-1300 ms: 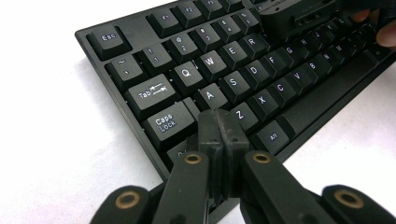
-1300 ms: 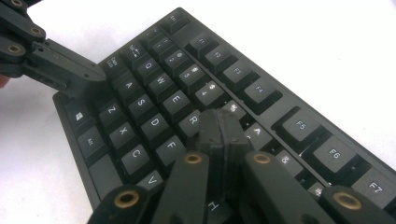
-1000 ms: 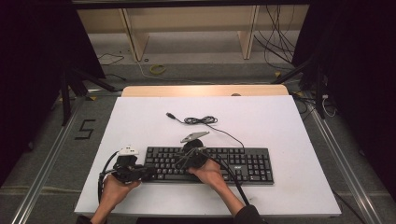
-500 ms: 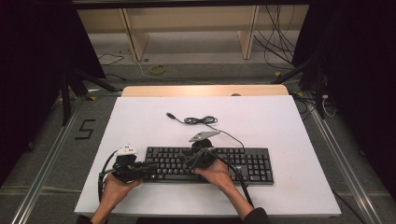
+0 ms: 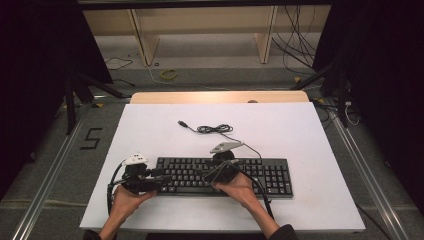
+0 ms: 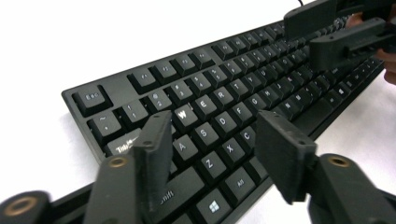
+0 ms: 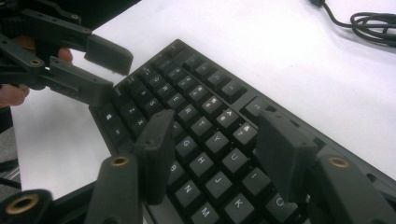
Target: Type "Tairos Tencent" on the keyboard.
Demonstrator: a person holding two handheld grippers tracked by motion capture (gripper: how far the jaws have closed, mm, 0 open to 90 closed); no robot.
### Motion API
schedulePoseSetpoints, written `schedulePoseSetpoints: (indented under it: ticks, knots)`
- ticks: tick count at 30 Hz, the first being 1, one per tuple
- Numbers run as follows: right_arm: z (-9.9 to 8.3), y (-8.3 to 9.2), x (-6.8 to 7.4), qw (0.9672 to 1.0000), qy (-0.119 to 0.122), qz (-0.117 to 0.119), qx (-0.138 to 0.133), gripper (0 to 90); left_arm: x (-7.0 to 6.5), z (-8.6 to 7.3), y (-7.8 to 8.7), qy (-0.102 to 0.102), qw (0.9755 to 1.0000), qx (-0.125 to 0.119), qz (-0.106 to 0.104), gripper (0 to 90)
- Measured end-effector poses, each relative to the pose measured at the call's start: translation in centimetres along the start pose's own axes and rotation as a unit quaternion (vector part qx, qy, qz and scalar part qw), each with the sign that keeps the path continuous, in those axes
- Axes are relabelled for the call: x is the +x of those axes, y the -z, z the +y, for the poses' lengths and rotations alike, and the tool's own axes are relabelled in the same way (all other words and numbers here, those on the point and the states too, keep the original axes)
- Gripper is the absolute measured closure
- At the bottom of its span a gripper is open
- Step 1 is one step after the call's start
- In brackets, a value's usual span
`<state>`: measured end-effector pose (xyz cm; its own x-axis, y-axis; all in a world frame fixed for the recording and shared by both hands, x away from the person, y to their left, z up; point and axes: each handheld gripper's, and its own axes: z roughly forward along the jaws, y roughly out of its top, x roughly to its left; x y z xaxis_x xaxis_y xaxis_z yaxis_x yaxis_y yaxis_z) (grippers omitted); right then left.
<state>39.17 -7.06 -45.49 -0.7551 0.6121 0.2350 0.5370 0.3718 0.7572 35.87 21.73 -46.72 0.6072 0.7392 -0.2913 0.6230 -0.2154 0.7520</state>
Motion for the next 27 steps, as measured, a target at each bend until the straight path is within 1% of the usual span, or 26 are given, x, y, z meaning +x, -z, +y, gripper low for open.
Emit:
schedulePoseSetpoints:
  ticks: [4, 7, 11, 14, 19, 20, 22, 25, 27]
  knots:
    - [-0.2, 0.3, 0.0, 1.0, -0.002, 0.0, 0.001, 43.6, 0.0, 0.3, -0.1, 0.002, 1.0, -0.009, 0.0, 38.5]
    - [-0.4, 0.5, 0.0, 1.0, 0.001, 0.0, 0.004, 41.4, -0.1, 0.4, -0.3, -0.005, 1.0, -0.005, -0.004, 36.2]
    - [-0.5, 0.9, 0.2, 1.0, 0.001, 0.003, 0.001, 39.4, -0.1, 0.6, -0.7, -0.007, 1.0, -0.002, 0.0, 33.5]
    - [-0.6, 1.2, 0.4, 1.0, 0.004, 0.006, -0.001, 38.6, -0.1, 0.9, -0.9, -0.007, 1.0, -0.002, 0.001, 33.9]
    - [-1.1, 1.5, 0.6, 0.9999, 0.008, 0.009, 0.002, 37.3, -0.1, 1.4, -1.3, -0.011, 0.9999, 0.002, 0.002, 38.9]
    - [-1.1, 1.5, 0.6, 0.9999, 0.005, 0.01, 0.003, 37.0, -0.2, 1.5, -1.5, -0.009, 0.9999, 0.004, 0.003, 40.0]
    - [-1.3, 1.5, 0.6, 0.9999, 0.006, 0.011, 0.004, 36.0, -0.2, 1.7, -1.8, -0.011, 0.9999, 0.007, -0.002, 43.0]
    - [-1.4, 1.6, 0.8, 0.9999, 0.009, 0.013, 0.006, 35.7, -0.2, 1.9, -2.2, -0.018, 0.9997, 0.015, -0.004, 49.4]
    - [-1.4, 1.7, 0.9, 0.9998, 0.011, 0.014, 0.005, 35.6, -0.3, 2.1, -2.5, -0.017, 0.9997, 0.019, -0.005, 55.0]
